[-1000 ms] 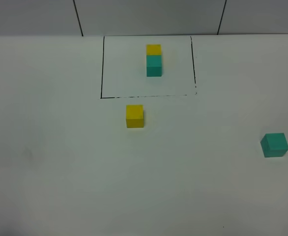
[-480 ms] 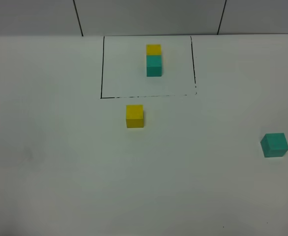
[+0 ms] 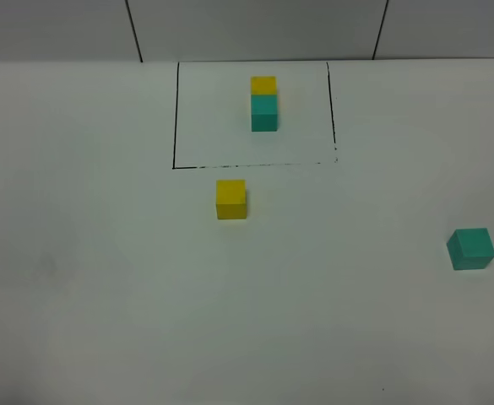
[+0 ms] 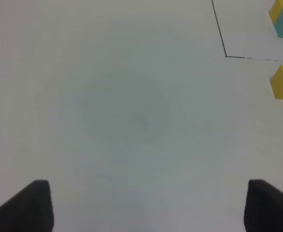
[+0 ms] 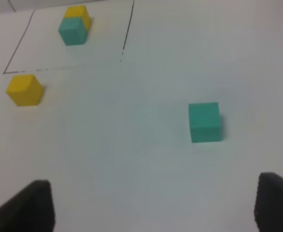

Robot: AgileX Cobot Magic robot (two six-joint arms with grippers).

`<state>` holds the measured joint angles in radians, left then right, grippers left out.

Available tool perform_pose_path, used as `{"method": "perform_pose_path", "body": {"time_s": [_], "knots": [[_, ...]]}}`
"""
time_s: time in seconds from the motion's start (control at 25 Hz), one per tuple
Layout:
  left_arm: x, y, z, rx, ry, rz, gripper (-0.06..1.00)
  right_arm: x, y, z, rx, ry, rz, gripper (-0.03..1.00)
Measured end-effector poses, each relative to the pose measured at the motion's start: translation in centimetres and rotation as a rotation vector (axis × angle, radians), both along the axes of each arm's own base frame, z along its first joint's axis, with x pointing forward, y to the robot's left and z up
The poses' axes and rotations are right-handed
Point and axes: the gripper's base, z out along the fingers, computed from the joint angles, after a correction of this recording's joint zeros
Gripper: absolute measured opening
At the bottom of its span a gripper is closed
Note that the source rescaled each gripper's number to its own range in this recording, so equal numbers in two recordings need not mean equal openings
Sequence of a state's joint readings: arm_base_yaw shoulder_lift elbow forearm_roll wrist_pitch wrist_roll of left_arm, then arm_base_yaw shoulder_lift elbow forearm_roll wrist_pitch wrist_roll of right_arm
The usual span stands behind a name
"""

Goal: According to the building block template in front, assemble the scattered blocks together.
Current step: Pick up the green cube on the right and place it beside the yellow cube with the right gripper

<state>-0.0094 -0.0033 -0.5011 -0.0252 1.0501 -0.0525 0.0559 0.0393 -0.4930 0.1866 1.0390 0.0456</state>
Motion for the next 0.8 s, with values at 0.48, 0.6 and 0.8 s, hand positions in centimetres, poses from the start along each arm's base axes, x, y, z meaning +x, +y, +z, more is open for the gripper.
{"method": "perform_pose_path", "body": {"time_s": [0.48, 0.6, 0.8], "knots": [[0.0, 0.0, 0.0, 0.0, -0.001, 0.0, 0.74, 18.1, 0.2, -2.9, -0.16, 0.551, 0.003, 0.69], [0.0, 0.0, 0.0, 0.0, -0.001, 0.0, 0.74, 22.4, 0.4, -5.7, -0.201, 0.698, 0.033, 0.69], [0.0, 0.0, 0.0, 0.0, 0.0, 0.0, 0.74, 26.7, 0.6, -8.7, -0.221, 0.776, 0.053, 0.69]]}}
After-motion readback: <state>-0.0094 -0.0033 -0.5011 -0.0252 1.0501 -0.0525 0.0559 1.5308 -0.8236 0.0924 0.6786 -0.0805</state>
